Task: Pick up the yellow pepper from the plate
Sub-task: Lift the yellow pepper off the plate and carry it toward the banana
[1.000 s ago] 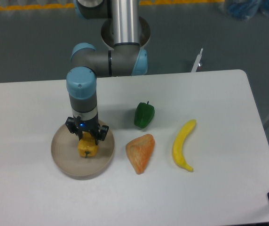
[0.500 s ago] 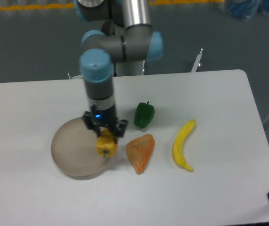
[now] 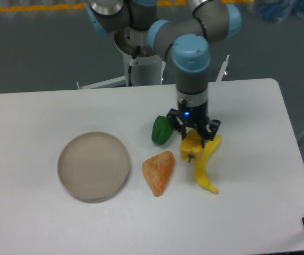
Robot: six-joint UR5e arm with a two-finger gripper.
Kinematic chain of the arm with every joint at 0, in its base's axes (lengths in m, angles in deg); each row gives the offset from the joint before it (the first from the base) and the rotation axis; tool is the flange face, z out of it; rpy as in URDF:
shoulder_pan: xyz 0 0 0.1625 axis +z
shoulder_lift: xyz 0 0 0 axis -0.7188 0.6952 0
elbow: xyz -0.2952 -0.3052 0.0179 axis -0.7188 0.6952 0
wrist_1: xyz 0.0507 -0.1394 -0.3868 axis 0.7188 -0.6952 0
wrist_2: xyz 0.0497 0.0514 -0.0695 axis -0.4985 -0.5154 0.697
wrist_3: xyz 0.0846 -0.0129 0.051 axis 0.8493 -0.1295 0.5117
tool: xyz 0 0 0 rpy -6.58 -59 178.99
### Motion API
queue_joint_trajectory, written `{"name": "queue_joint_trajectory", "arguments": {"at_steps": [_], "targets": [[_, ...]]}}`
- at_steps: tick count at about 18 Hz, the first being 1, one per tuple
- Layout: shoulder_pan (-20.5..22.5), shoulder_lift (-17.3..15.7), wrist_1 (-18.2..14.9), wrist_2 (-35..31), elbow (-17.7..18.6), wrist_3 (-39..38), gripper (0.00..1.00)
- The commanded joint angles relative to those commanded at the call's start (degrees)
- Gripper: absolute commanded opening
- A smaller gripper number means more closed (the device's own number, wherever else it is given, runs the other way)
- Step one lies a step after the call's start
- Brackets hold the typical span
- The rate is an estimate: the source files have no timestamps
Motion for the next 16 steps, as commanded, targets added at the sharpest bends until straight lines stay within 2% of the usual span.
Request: {"name": "queue_joint_trajectory", "arguments": {"at_steps": [16], "targets": [[0.9, 0.0, 0.6, 0.3, -1.4, 0.1, 0.38]]}}
